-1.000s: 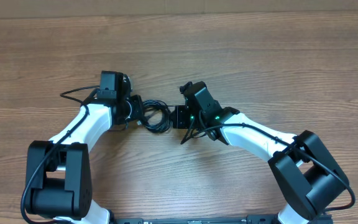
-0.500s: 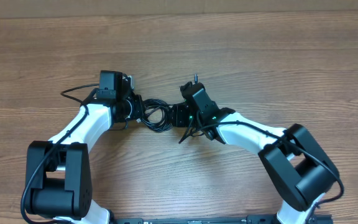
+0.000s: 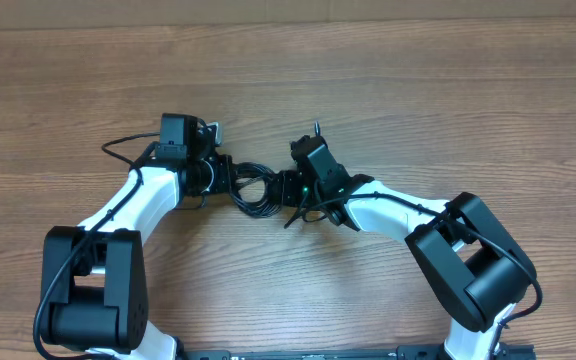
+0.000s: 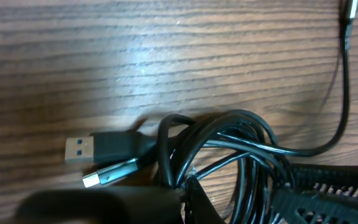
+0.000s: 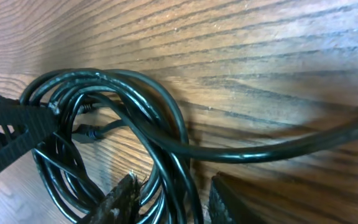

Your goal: Untangle cables

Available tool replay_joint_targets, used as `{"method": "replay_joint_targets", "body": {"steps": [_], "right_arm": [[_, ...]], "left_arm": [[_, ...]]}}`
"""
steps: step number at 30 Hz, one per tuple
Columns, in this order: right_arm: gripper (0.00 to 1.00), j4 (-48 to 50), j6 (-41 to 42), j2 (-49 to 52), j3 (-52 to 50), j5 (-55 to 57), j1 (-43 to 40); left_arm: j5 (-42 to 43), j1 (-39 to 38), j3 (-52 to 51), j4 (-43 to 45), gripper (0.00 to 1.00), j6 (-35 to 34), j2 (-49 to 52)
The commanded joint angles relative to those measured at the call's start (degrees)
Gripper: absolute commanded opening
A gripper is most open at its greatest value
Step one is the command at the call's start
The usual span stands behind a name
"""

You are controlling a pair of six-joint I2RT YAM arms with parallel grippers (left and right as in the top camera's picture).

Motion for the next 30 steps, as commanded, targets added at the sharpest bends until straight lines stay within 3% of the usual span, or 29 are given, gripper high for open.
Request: {"method": "replay_joint_targets", "body": {"steps": [1, 12, 14, 15, 17, 22, 30], "right_arm": [[0.35, 0.5, 0.46, 0.26, 0.79, -0.46, 0.04], [0.25, 0.28, 0.26, 1.77, 0.79, 0.61, 0.22], [0.07, 1.18, 0.28, 2.45, 0.79, 0.17, 0.28], [0.04, 1.53, 0.31, 2.4, 0.79, -0.04, 0.26], [0.04, 1.79, 1.84, 2.27, 0.9, -0.04, 0.22], [0.04, -0.59, 1.03, -4.83, 0.9, -4.74, -1.25], [0.04, -1.05, -0.22, -17.84, 0.9, -6.91, -1.25]], "left_arm": [[-2.62, 0.28, 0.5, -0.63, 0.07, -0.83, 0.0], [-2.51, 0.28, 0.5, -0.39, 0.07, -2.1, 0.0], [-2.51, 0.28, 0.5, -0.42, 0.07, -2.08, 0.0], [-2.54, 0.28, 0.5, -0.42, 0.07, -2.08, 0.0], [-3.23, 0.31, 0.5, -0.46, 0.04, -2.05, 0.0], [-13.97, 0.31, 0.5, -1.68, 0.04, -5.11, 0.0], [-13.6, 0.31, 0.5, -1.66, 0.04, -5.11, 0.0]]}}
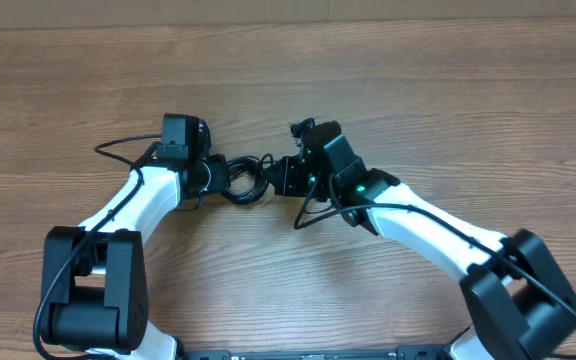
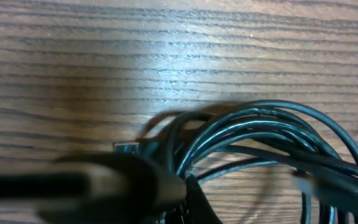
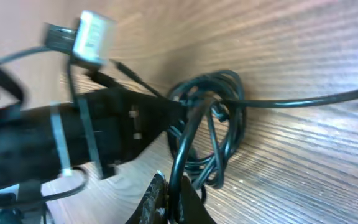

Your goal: Untangle cables

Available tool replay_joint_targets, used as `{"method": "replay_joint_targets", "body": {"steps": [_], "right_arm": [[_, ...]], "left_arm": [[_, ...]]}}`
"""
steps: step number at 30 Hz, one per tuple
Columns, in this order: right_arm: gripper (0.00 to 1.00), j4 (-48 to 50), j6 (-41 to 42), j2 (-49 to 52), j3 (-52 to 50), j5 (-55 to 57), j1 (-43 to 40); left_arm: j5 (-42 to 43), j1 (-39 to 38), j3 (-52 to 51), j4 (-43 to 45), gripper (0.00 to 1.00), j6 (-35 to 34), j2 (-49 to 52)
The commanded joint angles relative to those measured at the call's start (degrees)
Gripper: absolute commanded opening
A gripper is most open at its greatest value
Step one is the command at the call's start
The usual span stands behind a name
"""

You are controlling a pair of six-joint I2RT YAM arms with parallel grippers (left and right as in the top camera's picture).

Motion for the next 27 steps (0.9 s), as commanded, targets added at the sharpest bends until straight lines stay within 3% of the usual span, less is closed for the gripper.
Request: {"method": "replay_joint_targets", "body": {"steps": [1, 8, 11, 15, 16, 17, 19, 23, 26, 27], "right_arm": [[0.04, 0.72, -0.87, -4.59, 0.9, -0.28, -0.55], [0.04, -1.66, -0.61, -8.85, 0.9, 3.02, -1.09], [0.04, -13.55, 6.21, -8.94, 0.87, 10.25, -1.14], [0.05, -25.35, 7.3, -8.63, 0.83, 10.36, -1.14], [0.35, -26.08, 7.28, -8.61, 0.83, 10.43, -1.14], [0.45, -26.12, 7.28, -8.61, 0.83, 11.02, -1.14], [0.5, -26.1, 7.3, -8.57, 0.83, 12.15, -1.14], [0.5, -24.83, 7.19, -8.5, 0.81, 14.58, -1.14], [0.29, -19.26, 6.8, -7.61, 0.79, 15.69, -1.14], [0.13, -16.06, 6.8, -6.71, 0.79, 15.69, -1.14]], "left_arm": [[-3.61, 0.37, 0.28, -0.57, 0.04, 0.0, 0.0], [-3.3, 0.37, 0.28, -0.39, 0.04, 0.02, 0.0], [-3.28, 0.37, 0.28, 0.07, 0.04, 0.02, 0.0], [-3.23, 0.37, 0.28, 0.5, 0.05, -0.02, 0.0], [-3.26, 0.37, 0.28, 0.5, 0.06, -0.24, 0.0], [-3.21, 0.37, 0.28, 0.52, 0.06, -0.44, 0.0], [-3.02, 0.37, 0.28, 0.48, 0.06, -0.42, 0.0], [-2.86, 0.37, 0.28, 0.57, 0.06, -0.44, 0.0], [-2.84, 0.37, 0.28, 0.72, 0.06, -0.87, 0.0], [-2.86, 0.37, 0.28, 0.7, 0.07, -0.85, 0.0]]}}
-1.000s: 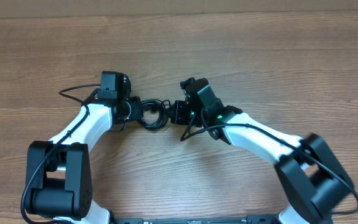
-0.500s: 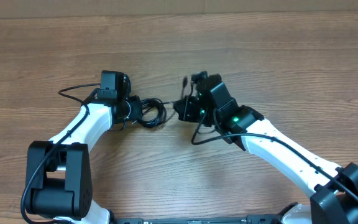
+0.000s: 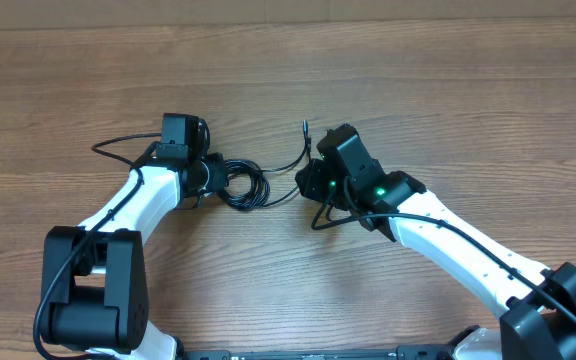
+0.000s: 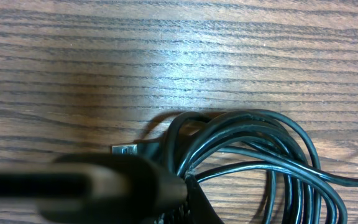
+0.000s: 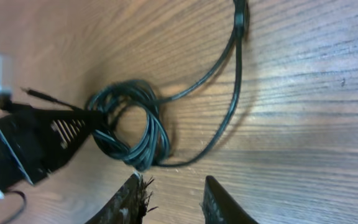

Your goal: Untangle cables

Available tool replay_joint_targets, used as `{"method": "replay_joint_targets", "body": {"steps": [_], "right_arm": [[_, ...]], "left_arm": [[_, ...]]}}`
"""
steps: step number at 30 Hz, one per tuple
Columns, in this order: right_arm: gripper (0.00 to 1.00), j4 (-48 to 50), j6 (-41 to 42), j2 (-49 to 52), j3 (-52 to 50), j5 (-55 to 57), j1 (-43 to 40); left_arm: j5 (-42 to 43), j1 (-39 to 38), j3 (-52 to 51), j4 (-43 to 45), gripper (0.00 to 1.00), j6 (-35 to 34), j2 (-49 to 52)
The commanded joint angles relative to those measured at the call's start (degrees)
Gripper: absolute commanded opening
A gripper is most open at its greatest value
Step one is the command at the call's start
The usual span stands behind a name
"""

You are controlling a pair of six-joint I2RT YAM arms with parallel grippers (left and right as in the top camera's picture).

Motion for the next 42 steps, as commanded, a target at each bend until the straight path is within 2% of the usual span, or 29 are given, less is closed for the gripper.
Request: {"method": "replay_joint_targets", "body": {"steps": [1, 5, 9, 12, 13, 14, 19, 20, 22, 24, 25, 26, 27, 28, 29, 30, 31, 35, 37, 42], "right_arm": [[0.04, 5.29, -0.11, 1.44, 0.46, 1.38, -0.33], [0.04, 12.48, -2.19, 8.55, 0.46, 3.1, -0.33], [0.04, 13.35, -1.55, 13.99, 0.46, 3.04, -0.33], [0.04, 9.49, 0.04, 15.23, 0.46, 2.6, -0.46], [0.04, 7.15, 3.17, 15.23, 0.48, 1.14, -0.66], [0.04, 3.37, 6.91, 15.23, 0.46, -1.62, -1.44], [0.04, -3.65, 7.13, 15.23, 0.46, -18.34, -2.95], [0.04, -2.32, 3.28, 15.23, 0.5, -21.81, -2.95], [0.04, 0.92, 2.49, 15.23, 2.91, -26.86, -3.67], [0.04, 10.12, -0.26, 15.23, 5.09, -23.85, -3.93], [0.05, 14.19, -0.96, 15.41, 5.05, -15.17, -3.91], [0.08, 16.39, -0.96, 15.72, 5.05, -9.35, -3.69], [0.14, 18.25, -0.98, 15.91, 5.05, -8.46, -3.72], [0.47, 19.26, -0.98, 15.91, 5.05, -8.13, -3.72], [0.73, 19.41, -0.72, 15.91, 5.05, -8.11, -3.72], [0.52, 19.43, -0.31, 15.91, 5.05, -8.33, -3.78], [0.04, 19.74, -0.33, 15.91, 5.05, -8.13, -3.89], [0.04, 17.77, -0.2, 15.93, 5.05, 0.39, -3.91], [0.04, 15.1, 2.78, 16.57, 5.05, 3.98, -3.8], [0.04, 13.42, 6.03, 22.1, 5.05, 4.07, -3.76]], "left_arm": [[-0.79, 0.33, 0.2, 0.22, 0.06, -0.85, 0.0], [-0.76, 0.33, 0.2, 0.22, 0.06, -0.85, 0.0], [-0.79, 0.33, 0.2, 0.22, 0.07, -0.85, 0.0], [-0.79, 0.33, 0.2, 0.22, 0.07, -0.85, 0.0], [-0.79, 0.33, 0.2, 0.22, 0.07, -0.85, 0.0], [-0.79, 0.33, 0.2, 0.22, 0.07, -0.85, 0.0], [-0.79, 0.33, 0.2, 0.39, 0.07, -0.87, 0.0], [-0.76, 0.33, 0.2, 0.46, 0.07, -0.87, 0.0], [-0.79, 0.33, 0.2, 0.46, 0.07, -1.07, 0.0], [-0.79, 0.33, 0.2, 0.61, 0.07, -1.25, 0.0], [-0.79, 0.33, 0.2, 0.61, 0.07, -1.25, 0.0], [-0.79, 0.33, 0.2, 0.61, 0.07, -1.25, 0.0], [-0.79, 0.33, 0.2, 0.59, 0.08, -1.25, 0.0], [-0.79, 0.33, 0.2, 0.59, 0.08, -1.25, 0.0], [-0.79, 0.33, 0.2, 0.61, 0.08, -1.25, 0.0], [-0.81, 0.33, 0.2, 0.61, 0.08, -1.25, 0.0], [-0.79, 0.33, 0.2, 0.57, 0.08, -1.25, 0.0], [-0.79, 0.33, 0.2, 1.03, 0.08, -1.27, 0.0], [-0.79, 0.33, 0.2, 1.36, 0.08, -1.29, 0.0], [-0.76, 0.33, 0.2, 1.33, 0.08, -1.92, 0.0]]}}
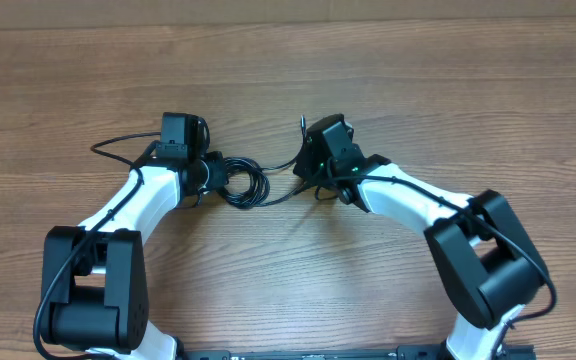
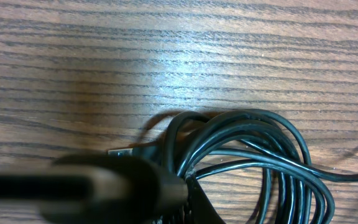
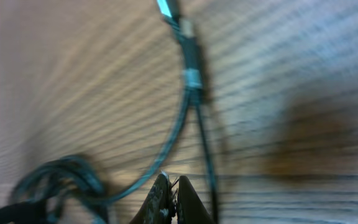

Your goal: Untangle cables

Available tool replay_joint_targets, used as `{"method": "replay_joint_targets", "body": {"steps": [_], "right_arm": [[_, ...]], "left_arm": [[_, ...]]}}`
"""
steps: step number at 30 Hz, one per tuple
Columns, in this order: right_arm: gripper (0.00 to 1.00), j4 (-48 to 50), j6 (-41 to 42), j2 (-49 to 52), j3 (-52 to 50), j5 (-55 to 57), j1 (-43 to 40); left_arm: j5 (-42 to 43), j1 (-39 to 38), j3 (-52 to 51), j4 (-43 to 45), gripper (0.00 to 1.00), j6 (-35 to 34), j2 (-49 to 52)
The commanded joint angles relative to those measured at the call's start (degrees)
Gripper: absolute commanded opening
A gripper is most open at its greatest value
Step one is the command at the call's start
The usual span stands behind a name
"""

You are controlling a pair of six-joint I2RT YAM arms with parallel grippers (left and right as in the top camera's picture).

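Observation:
A coil of black cables lies mid-table, and my left gripper is shut on its left side. In the left wrist view the coil fills the lower right, pinched at the left gripper, with a blurred plug close to the lens. One loose strand leaves the coil and ends in a connector, whose end points away from me. My right gripper sits beside that strand; in the blurred right wrist view the right gripper is shut, with no cable visible between its fingertips.
The wooden table stretches around both arms, with its far edge at the top. A thin black wire loops out beside the left wrist. A small silver plug tip pokes out left of the coil.
My right gripper was open and further right of the loose strand; it is now shut and closer in, next to the strand. My left gripper still holds the coil in the same place.
First both grippers were at the coil, the right one open over it. Then the right gripper was shut on a strand, close to the left one. Later it stood open to the right, with a strand drawn out of the coil. Now it is shut beside that strand.

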Motion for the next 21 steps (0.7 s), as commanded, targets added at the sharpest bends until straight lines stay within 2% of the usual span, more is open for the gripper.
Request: {"method": "replay_joint_targets", "body": {"steps": [1, 3, 8, 11, 17, 21], "right_arm": [[0.04, -0.59, 2.4, 2.16, 0.72, 1.27, -0.31], [0.04, -1.92, 3.76, 2.16, 0.72, 1.53, -1.16], [0.04, -18.08, 24.41, 2.16, 0.72, 1.97, -6.36], [0.04, -24.59, 29.64, 1.14, 0.74, -0.11, -7.17], [0.04, -26.08, 28.83, -1.18, 0.74, 2.58, -7.3], [0.04, -28.06, 22.93, -1.42, 3.08, 3.54, -7.3]], "left_arm": [[-0.52, 0.33, 0.2, 0.28, 0.08, -1.03, 0.0], [-0.55, 0.33, 0.2, 0.28, 0.06, -1.03, 0.0], [-1.01, 0.44, 0.2, 0.5, 0.05, -2.56, -0.02], [-1.01, 0.44, 0.2, 0.5, 0.06, -2.56, 0.0], [-0.96, 0.44, 0.22, 0.68, 0.07, -2.97, -0.02], [-0.96, 0.44, 0.22, 0.66, 0.07, -2.95, 0.0]]}}
